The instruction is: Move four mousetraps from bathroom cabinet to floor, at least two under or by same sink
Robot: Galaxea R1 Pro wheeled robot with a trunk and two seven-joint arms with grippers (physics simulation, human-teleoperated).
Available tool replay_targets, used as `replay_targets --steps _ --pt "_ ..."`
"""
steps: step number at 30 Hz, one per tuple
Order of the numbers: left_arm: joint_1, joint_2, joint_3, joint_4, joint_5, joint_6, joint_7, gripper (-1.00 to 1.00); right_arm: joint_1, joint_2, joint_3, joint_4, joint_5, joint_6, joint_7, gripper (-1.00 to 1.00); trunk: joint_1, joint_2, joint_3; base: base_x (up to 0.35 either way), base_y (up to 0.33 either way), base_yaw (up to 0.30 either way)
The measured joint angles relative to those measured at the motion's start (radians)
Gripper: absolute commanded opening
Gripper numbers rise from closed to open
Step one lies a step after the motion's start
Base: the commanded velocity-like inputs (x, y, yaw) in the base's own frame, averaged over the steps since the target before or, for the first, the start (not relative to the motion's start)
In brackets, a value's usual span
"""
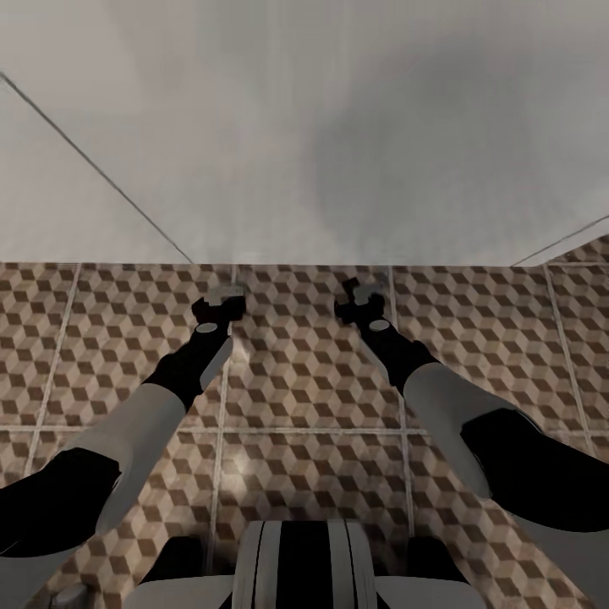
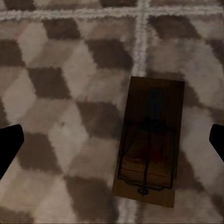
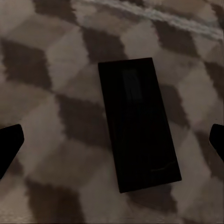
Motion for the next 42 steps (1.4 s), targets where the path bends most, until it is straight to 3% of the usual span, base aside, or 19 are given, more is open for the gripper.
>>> replay_targets --steps 42 --pt "0.002 0.0 0.0 0.016 0.0 -0.001 0.0 1.0 0.0 0.0 0.0 0.014 0.0 0.0 0.0 1.0 0.0 0.0 0.0 -0.329 0.0 0.0"
